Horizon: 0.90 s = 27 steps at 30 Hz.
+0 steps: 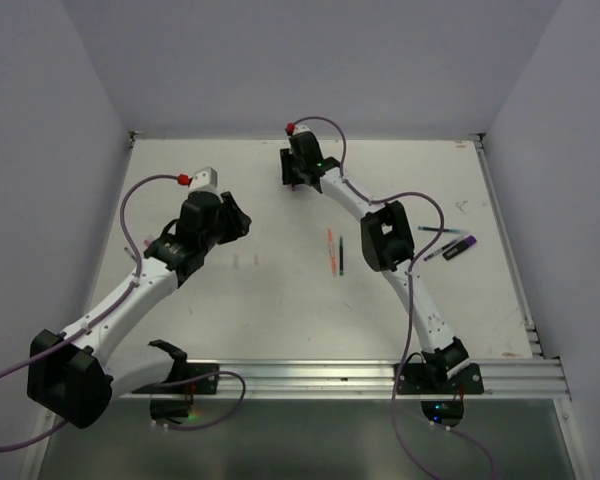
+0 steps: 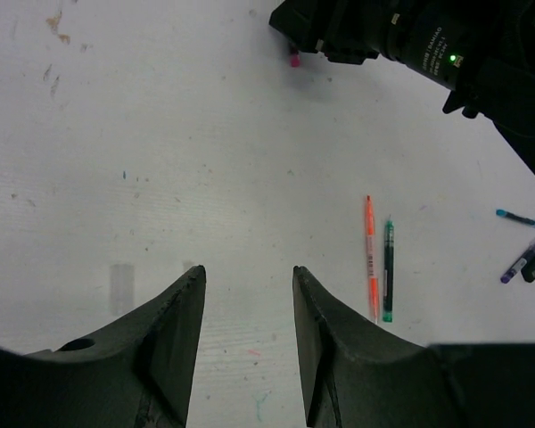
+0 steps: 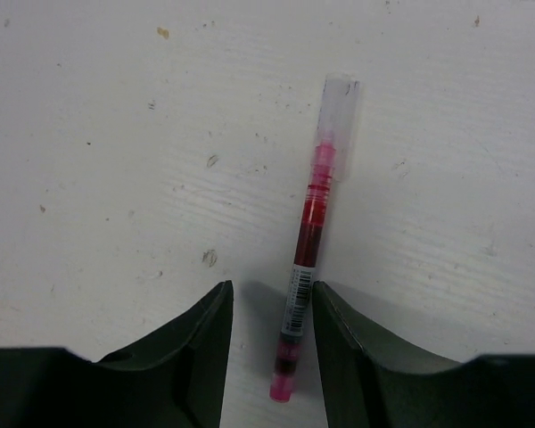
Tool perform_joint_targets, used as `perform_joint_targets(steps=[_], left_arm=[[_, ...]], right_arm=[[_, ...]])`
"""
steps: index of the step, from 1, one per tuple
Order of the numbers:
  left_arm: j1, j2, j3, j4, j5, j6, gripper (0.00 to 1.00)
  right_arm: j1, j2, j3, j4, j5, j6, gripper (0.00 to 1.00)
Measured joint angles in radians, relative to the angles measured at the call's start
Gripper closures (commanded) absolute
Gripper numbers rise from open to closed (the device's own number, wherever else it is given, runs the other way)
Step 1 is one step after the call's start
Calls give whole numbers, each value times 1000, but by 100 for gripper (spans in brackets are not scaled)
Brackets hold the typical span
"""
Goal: Open the pen caps
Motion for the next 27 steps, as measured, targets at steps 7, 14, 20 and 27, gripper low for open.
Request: perform_joint_targets(steps=[7, 14, 20, 27], left_arm=[[0, -21, -1, 12, 18, 0, 52], [0, -63, -3, 12, 30, -1, 51], [0, -56, -3, 7, 52, -8, 55], [0, -59, -37, 14, 137, -54, 56]], right_arm=[[7, 20, 53, -81, 39, -16, 74], [19, 25, 95, -179, 80, -50, 100], [24, -93, -152, -21, 65, -69, 100], [56, -515, -806, 219, 41, -88, 100]])
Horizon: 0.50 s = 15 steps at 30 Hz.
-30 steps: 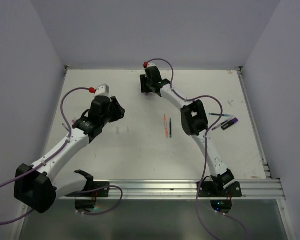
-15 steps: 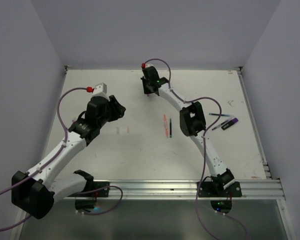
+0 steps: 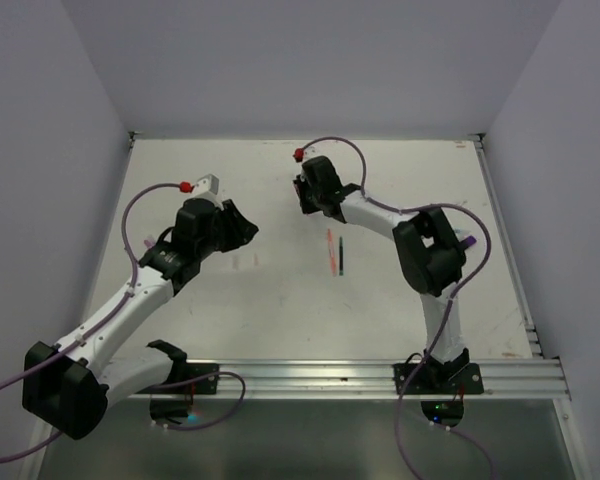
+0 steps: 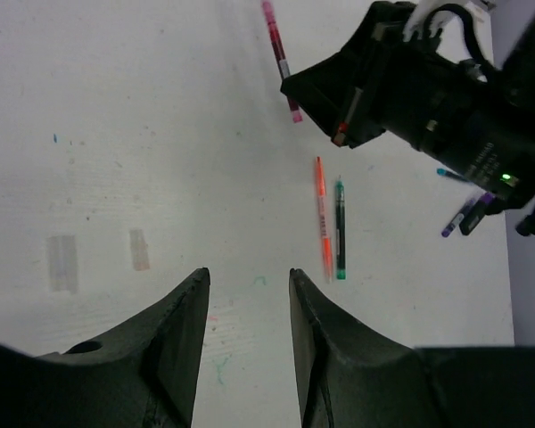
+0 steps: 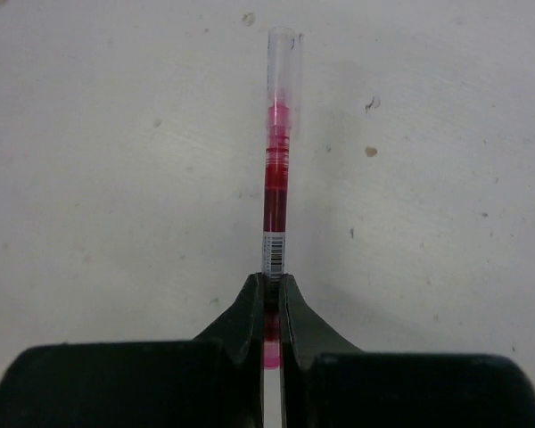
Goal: Open the pen caps
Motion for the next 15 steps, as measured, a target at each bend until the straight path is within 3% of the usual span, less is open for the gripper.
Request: perform_joint_targets(steps=[8, 12, 15], left_arm=[[-4, -61, -63, 6, 116, -76, 55], [-12, -61, -63, 36, 147, -106, 44], [-21, -60, -63, 72, 169, -123, 41]], right_arm=[[77, -542, -393, 108, -60, 55, 100], [159, -787, -618, 126, -79, 119, 100], [252, -894, -748, 102, -77, 153, 100]])
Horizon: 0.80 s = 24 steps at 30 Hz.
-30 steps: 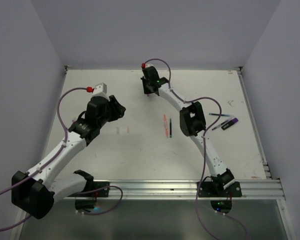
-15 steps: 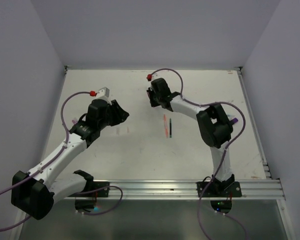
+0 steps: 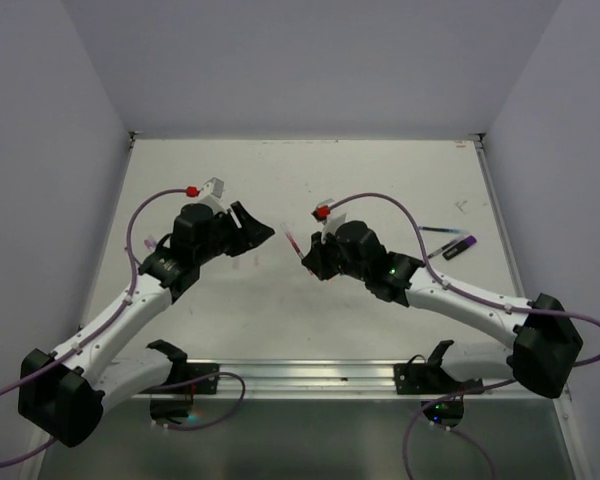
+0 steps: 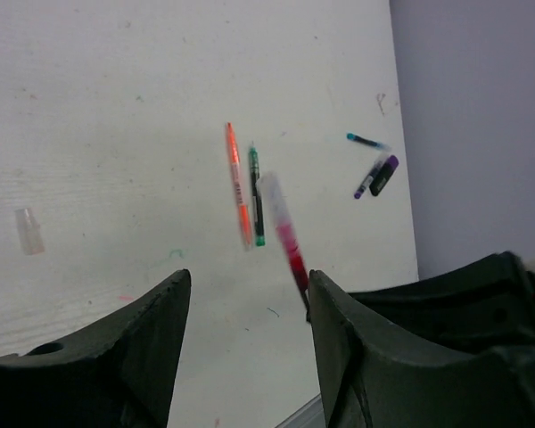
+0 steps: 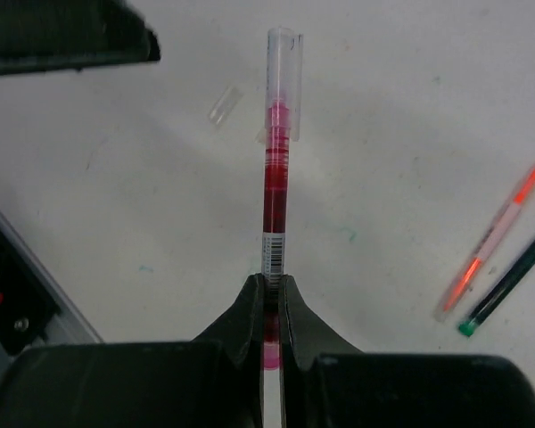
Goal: Open the pen caps
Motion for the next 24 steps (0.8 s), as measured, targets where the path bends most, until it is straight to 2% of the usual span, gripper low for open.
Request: perform_joint_targets(steps=[3, 9, 19, 24], left_arm=[[-9, 17, 0, 51, 34, -15, 40], [-39, 86, -5, 144, 85, -47, 40], [-75, 165, -34, 230, 113, -94, 41], [-87, 200, -34, 249, 116, -101, 46]], right_arm=[[65, -69, -80, -29, -3, 28, 100], [76, -168, -121, -54, 7, 60, 100], [81, -163, -128, -43, 4, 78, 100], [85, -163, -129, -42, 1, 85, 100]])
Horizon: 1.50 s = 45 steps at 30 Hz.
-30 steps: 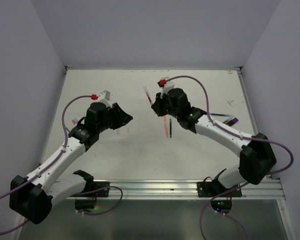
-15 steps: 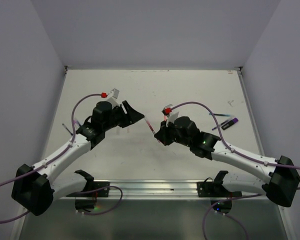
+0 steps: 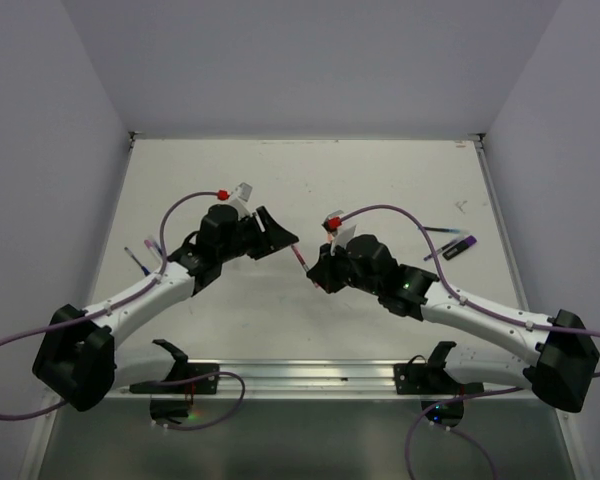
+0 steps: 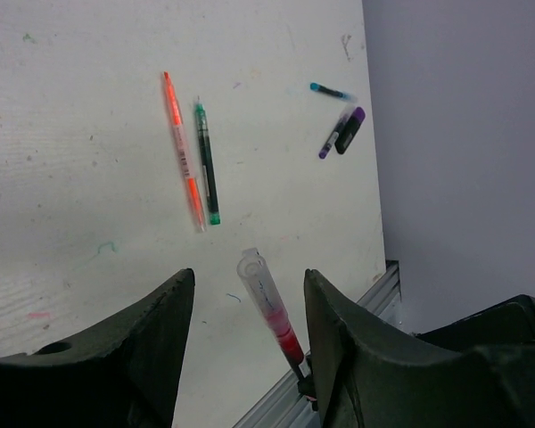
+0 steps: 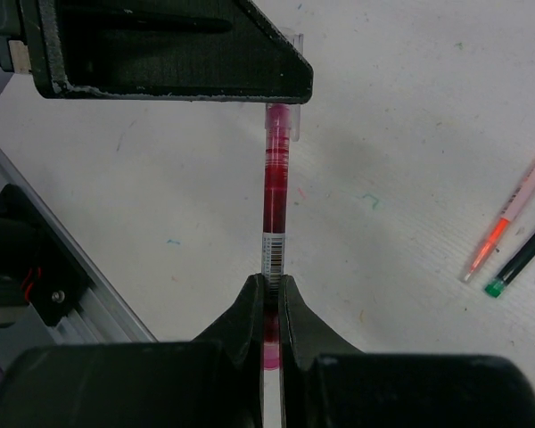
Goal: Open the pen caps
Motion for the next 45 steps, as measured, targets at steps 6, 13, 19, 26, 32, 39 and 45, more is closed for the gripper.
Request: perform_joint_targets(steps=[6, 13, 19, 26, 32, 39, 45], left_arm=[[-10, 29, 0, 43, 23, -28, 100], [-21, 47, 6, 92, 61, -44, 100], [-21, 48, 5, 89, 69, -44, 100], [-15, 38, 8, 60, 43, -35, 100], [-20, 135, 186, -151, 5, 2, 100], [101, 256, 356, -283, -24, 64, 100], [238, 252, 385, -333, -107, 155, 100]], right_arm=[[0, 0, 0, 6, -5, 6, 100], [5, 62, 10, 21, -23, -8, 68], [5, 174, 71, 26, -26, -29, 76], [-1, 233, 115, 13, -1, -30, 100], [5, 235, 108, 23, 59, -24, 100], [65, 186, 0, 22, 78, -2, 100], [76, 137, -32, -44, 119, 23, 100]])
